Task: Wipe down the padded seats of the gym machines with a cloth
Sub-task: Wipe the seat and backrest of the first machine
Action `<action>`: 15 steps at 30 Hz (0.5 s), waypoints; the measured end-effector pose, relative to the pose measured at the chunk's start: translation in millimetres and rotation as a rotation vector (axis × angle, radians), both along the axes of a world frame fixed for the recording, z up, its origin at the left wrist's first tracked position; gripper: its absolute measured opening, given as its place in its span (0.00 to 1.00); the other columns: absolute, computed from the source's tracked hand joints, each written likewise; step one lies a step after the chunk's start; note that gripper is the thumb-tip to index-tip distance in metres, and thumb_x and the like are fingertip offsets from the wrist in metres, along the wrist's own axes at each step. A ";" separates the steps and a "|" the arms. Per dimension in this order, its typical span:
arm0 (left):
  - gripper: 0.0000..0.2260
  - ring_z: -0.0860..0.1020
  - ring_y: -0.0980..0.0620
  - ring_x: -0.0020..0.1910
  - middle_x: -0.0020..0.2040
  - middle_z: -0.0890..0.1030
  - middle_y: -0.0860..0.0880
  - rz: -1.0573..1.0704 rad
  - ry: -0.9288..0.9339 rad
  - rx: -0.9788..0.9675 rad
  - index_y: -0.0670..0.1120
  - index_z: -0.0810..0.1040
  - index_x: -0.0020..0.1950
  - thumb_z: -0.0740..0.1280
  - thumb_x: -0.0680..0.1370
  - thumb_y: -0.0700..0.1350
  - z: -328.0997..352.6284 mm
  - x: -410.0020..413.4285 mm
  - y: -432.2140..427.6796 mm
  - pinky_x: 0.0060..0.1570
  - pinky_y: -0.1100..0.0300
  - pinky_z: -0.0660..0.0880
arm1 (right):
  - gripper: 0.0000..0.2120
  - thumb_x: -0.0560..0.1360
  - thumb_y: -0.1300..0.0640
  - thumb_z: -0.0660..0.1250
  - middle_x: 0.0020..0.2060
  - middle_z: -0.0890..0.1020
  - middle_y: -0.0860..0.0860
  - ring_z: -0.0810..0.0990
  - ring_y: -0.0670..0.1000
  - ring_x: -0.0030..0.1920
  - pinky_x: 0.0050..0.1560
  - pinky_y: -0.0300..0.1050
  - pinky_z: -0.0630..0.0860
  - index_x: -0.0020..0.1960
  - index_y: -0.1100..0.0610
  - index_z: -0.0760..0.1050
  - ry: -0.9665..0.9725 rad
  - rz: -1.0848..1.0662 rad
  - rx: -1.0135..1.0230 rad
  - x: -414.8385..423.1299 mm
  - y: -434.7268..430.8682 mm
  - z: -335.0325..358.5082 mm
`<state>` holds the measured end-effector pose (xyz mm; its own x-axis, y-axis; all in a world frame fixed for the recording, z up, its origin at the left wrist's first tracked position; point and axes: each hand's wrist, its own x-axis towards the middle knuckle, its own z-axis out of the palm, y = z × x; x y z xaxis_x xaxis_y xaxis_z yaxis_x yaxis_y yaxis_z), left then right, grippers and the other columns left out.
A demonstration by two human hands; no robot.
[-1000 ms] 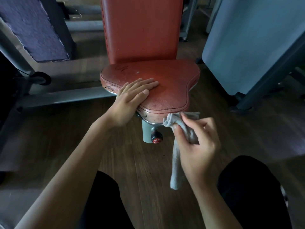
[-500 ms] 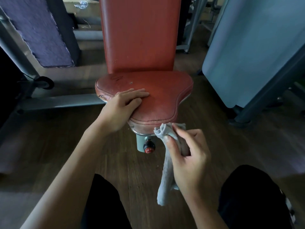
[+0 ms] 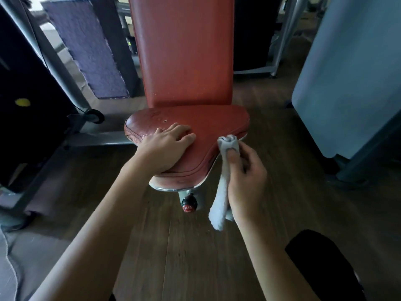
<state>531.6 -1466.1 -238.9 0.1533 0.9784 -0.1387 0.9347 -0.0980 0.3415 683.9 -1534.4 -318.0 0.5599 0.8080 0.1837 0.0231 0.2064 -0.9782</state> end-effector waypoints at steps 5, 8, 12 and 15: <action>0.22 0.55 0.49 0.81 0.81 0.57 0.61 0.021 0.027 -0.010 0.66 0.59 0.78 0.50 0.83 0.64 -6.9 2.6 1.6 0.77 0.45 0.53 | 0.10 0.78 0.61 0.71 0.53 0.85 0.47 0.82 0.46 0.58 0.60 0.46 0.77 0.58 0.55 0.82 0.054 0.015 0.068 -24.6 -7.4 -4.6; 0.22 0.49 0.50 0.82 0.81 0.52 0.62 0.033 0.016 -0.040 0.68 0.55 0.78 0.50 0.83 0.64 -11.8 -4.2 3.2 0.79 0.44 0.48 | 0.09 0.77 0.66 0.70 0.53 0.84 0.51 0.82 0.48 0.58 0.59 0.40 0.76 0.57 0.60 0.82 -0.052 0.051 0.200 -36.9 -36.7 -10.4; 0.22 0.48 0.52 0.82 0.81 0.51 0.62 0.033 0.012 -0.028 0.68 0.55 0.78 0.50 0.84 0.63 -12.3 -5.0 0.0 0.79 0.46 0.48 | 0.08 0.76 0.65 0.73 0.52 0.83 0.54 0.83 0.50 0.56 0.59 0.48 0.78 0.56 0.63 0.83 -0.200 0.026 0.220 -25.3 -10.3 -18.7; 0.22 0.48 0.51 0.82 0.81 0.51 0.62 0.046 0.015 -0.036 0.68 0.55 0.78 0.49 0.84 0.63 -9.3 -0.7 0.9 0.79 0.46 0.48 | 0.08 0.75 0.62 0.75 0.51 0.83 0.51 0.82 0.48 0.55 0.57 0.51 0.78 0.55 0.60 0.84 -0.179 -0.047 0.166 -8.6 23.1 -14.5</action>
